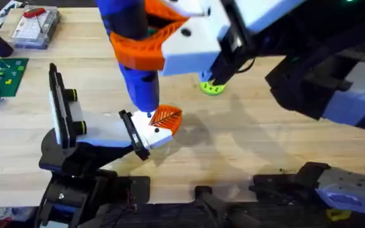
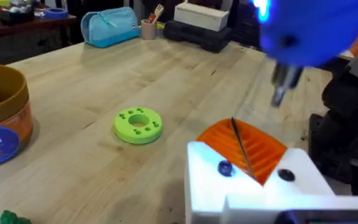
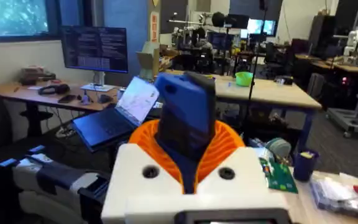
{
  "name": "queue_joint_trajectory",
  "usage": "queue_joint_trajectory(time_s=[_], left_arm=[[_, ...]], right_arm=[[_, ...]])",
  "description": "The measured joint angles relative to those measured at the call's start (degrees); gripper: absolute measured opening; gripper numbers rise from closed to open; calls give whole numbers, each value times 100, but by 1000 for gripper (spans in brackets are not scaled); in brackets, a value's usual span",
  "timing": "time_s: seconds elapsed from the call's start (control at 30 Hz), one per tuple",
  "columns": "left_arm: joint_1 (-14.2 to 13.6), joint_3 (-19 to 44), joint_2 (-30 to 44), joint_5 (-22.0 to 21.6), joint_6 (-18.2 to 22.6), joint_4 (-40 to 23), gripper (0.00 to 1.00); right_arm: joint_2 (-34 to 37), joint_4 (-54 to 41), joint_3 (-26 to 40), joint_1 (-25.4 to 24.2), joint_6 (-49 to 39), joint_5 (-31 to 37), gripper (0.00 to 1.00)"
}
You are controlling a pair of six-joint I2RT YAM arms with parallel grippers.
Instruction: Pick up the gripper from the table and insert it into the empty holder that is missing its gripper. Then pick up a screw, insert it into the mounting hole, and use the screwdriver to tighten it. Finally, clean up the table by picking up the vegetable and placing it into the bucket.
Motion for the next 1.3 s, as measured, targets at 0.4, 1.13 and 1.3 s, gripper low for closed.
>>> queue_joint_trajectory(time_s=[0.4,1.13,1.3], left_arm=[[0,1,0,0,0,0,12],[0,2,0,1,0,0,12],[0,2,0,0,0,0,12]], right_arm=[[37,26,770,-166,191,-347,50],[655,204,1228,-119,146,-1434,50],[664,542,1141,-35,81,-1457,51]])
